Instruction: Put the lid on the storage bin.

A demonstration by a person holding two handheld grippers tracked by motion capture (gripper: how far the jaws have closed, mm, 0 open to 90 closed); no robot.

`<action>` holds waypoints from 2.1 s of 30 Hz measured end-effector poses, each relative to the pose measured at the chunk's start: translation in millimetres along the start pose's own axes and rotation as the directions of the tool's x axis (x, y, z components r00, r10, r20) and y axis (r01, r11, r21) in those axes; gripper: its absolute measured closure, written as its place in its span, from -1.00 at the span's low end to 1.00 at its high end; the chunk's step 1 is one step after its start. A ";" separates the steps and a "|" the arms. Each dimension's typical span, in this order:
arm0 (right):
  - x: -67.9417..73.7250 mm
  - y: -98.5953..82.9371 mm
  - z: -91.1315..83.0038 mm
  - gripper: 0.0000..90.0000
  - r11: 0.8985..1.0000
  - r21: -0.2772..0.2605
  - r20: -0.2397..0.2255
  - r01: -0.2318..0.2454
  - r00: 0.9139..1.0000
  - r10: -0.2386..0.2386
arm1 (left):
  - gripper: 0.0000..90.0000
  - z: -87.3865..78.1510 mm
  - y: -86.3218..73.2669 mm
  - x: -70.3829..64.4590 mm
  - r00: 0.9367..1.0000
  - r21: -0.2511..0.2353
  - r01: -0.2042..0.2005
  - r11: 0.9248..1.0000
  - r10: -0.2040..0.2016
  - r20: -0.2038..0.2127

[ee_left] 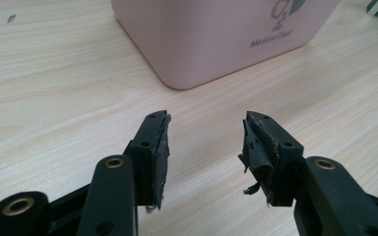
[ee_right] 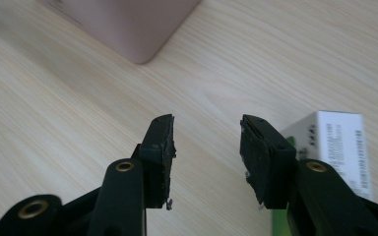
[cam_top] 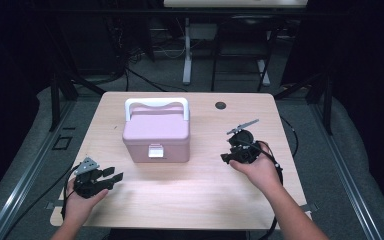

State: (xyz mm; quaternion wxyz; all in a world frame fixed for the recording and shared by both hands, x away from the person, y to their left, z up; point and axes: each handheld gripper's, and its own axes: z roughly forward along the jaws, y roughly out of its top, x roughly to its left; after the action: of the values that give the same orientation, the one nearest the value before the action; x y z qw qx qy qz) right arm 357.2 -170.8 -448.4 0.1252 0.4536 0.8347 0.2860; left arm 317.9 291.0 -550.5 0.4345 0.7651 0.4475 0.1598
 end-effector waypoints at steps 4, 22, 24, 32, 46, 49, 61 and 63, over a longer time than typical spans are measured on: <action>9.7 -10.3 5.4 0.25 0.998 -0.059 -0.024 0.004 1.000 -0.005 | 0.19 0.7 -0.3 1.3 1.000 0.008 0.000 1.000 0.000 -0.005; 30.0 -29.4 43.4 0.26 0.978 -0.191 -0.078 -0.080 0.995 0.066 | 0.33 6.2 18.1 5.0 1.000 0.010 0.002 1.000 -0.001 -0.023; 32.9 -28.7 45.2 0.28 0.979 -0.193 -0.087 -0.063 0.995 0.047 | 0.33 7.1 23.1 8.6 0.999 0.002 0.021 1.000 -0.021 -0.025; 36.6 -24.8 50.7 0.33 0.975 -0.214 -0.088 -0.052 0.996 0.034 | 0.43 7.8 34.8 21.0 0.997 0.000 0.068 0.998 -0.068 -0.029; 42.5 -9.7 53.4 0.38 0.965 -0.262 -0.118 -0.024 0.993 -0.008 | 0.57 3.7 71.4 33.4 0.996 -0.007 0.083 0.997 -0.083 -0.031; 42.4 -5.6 57.5 0.41 0.966 -0.258 -0.152 -0.032 0.988 -0.008 | 0.62 7.5 75.3 36.5 0.997 -0.007 0.078 0.997 -0.078 -0.020; 38.4 10.1 69.9 0.66 0.963 -0.265 -0.086 -0.053 0.996 0.031 | 0.95 29.0 75.4 44.8 0.992 -0.013 0.124 0.992 -0.124 -0.021; 37.5 11.9 73.7 0.70 0.960 -0.271 -0.075 -0.066 0.996 0.047 | 0.98 32.8 74.9 45.2 0.992 -0.017 0.127 0.992 -0.127 -0.020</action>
State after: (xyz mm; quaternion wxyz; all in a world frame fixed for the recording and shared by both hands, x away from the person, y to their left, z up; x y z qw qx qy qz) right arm 378.9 -107.8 -498.8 0.1501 0.4456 0.7777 0.4172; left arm 404.4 294.5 -515.3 0.4451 0.7300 0.4984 0.1434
